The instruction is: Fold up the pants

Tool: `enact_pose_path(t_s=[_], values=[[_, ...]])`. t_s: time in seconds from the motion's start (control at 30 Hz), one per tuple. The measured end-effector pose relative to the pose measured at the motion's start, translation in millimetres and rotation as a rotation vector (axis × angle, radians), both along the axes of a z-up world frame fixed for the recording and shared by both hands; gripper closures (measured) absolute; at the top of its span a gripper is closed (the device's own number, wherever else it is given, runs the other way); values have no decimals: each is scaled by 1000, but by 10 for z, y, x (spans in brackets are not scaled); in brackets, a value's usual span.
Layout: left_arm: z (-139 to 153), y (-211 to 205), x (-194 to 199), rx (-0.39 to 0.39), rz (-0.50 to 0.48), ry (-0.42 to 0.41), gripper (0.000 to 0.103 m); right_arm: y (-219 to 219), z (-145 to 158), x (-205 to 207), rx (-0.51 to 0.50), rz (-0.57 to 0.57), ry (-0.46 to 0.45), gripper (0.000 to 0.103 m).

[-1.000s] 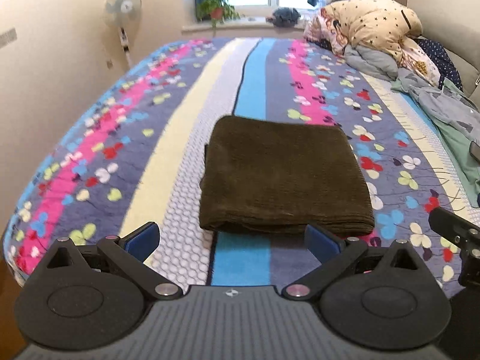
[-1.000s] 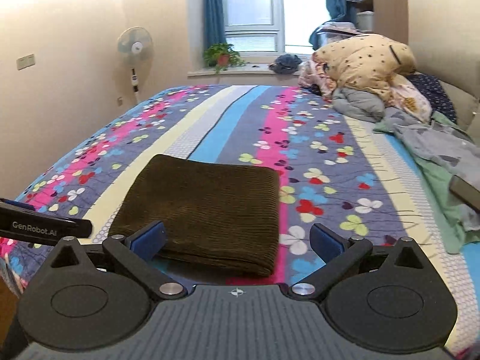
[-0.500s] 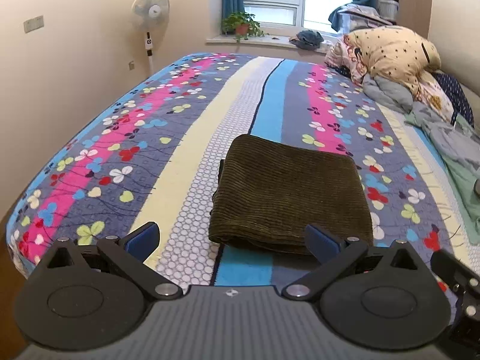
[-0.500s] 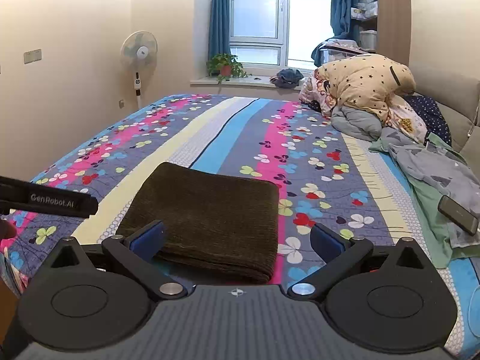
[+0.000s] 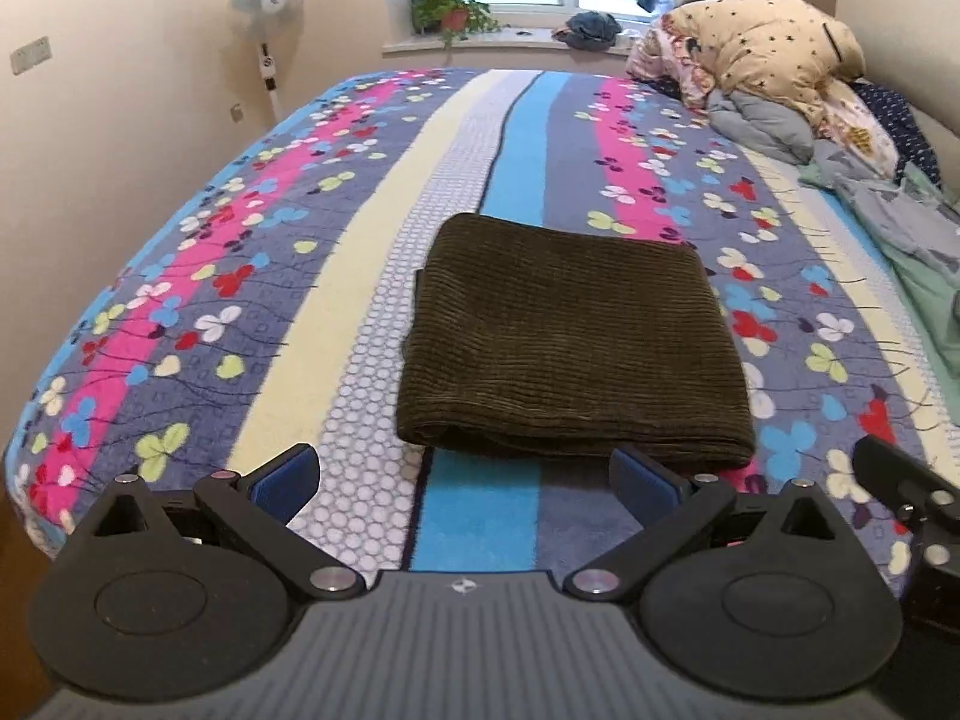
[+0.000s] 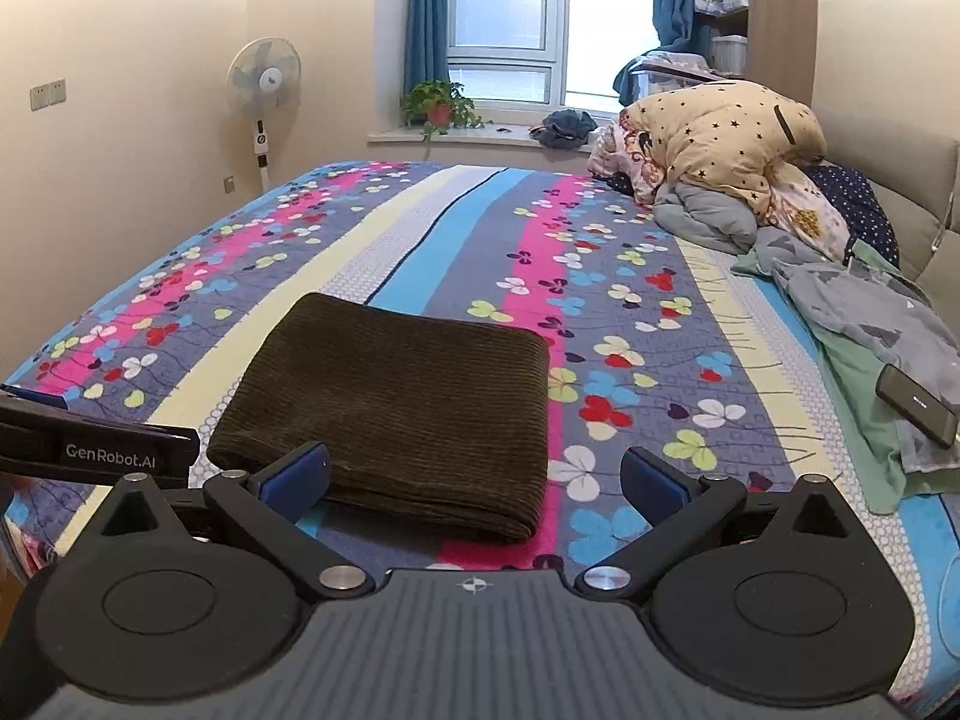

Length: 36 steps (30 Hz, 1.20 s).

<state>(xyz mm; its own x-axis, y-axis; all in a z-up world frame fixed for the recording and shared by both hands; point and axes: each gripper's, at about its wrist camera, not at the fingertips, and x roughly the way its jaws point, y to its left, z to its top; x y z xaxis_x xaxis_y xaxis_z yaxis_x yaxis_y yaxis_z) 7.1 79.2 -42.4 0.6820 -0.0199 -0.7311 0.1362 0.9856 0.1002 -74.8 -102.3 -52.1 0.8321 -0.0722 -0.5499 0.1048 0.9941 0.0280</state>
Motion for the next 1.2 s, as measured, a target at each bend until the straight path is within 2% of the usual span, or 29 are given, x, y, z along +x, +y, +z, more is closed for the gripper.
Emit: enact_pose_path(t_s=[0.2,0.4,0.63,1.2], values=[[-14,-25,16,-20,-19,7,0,-42,-51,28,27,-8,9,1],[-73,-91,-22,16,-31,3,0,-65,-93,32,67,-18,-2,1],[-151,-109,-30,26,-40,25,0,-52,-139,40,43,-9,0,1],[-193,-136,4,33,-50,24,0,-41,-214,79,60,-29,14,1]])
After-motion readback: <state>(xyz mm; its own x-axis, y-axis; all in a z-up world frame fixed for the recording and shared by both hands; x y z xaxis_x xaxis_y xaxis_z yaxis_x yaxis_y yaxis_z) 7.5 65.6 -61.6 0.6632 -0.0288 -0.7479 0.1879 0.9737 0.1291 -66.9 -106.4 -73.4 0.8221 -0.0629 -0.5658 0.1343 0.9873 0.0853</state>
